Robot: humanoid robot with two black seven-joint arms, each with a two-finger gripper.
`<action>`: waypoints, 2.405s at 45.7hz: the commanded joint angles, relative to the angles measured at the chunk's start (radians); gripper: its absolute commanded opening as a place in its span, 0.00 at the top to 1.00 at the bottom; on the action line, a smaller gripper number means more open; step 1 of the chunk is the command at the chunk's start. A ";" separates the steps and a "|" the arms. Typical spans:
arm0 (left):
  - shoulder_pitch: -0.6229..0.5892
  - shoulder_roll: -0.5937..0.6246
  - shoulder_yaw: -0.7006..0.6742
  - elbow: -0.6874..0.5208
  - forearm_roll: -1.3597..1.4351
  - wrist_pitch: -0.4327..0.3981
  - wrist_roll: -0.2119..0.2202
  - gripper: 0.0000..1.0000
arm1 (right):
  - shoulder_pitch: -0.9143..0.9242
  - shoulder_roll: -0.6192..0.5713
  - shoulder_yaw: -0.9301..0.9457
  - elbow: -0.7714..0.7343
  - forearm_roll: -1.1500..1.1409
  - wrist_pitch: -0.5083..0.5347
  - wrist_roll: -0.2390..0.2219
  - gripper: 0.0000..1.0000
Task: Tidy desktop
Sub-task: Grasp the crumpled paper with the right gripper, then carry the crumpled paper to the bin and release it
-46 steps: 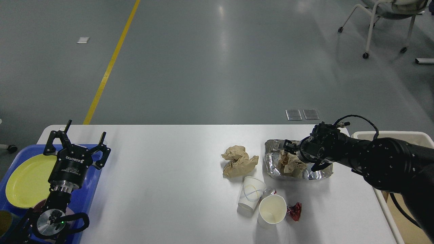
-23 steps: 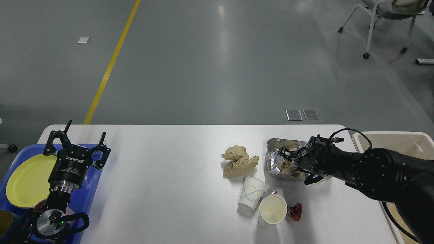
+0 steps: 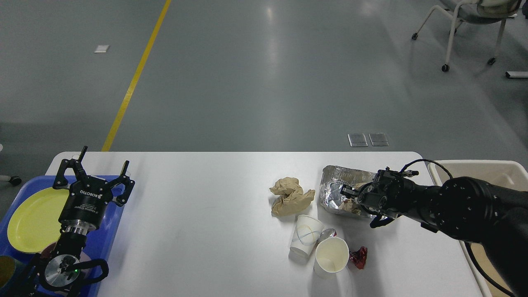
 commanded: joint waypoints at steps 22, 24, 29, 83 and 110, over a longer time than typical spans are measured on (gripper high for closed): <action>0.000 0.000 0.000 0.000 0.000 0.000 0.001 0.04 | 0.578 -0.300 -0.093 0.553 -0.005 0.259 0.009 1.00; 0.000 0.000 0.000 0.000 0.000 0.000 0.001 0.04 | 0.654 -0.314 -0.123 0.598 -0.006 0.319 0.011 1.00; 0.000 0.000 0.000 0.000 0.000 0.000 0.001 0.04 | 0.832 -0.340 -0.195 0.696 -0.014 0.444 0.015 1.00; 0.002 0.000 0.000 0.000 0.000 0.000 -0.001 0.04 | 0.663 -0.766 -0.316 0.468 -0.133 0.431 0.020 1.00; 0.002 0.000 0.000 0.000 0.000 0.000 -0.001 0.04 | -0.540 -0.413 0.296 -0.477 -0.133 -0.081 0.023 1.00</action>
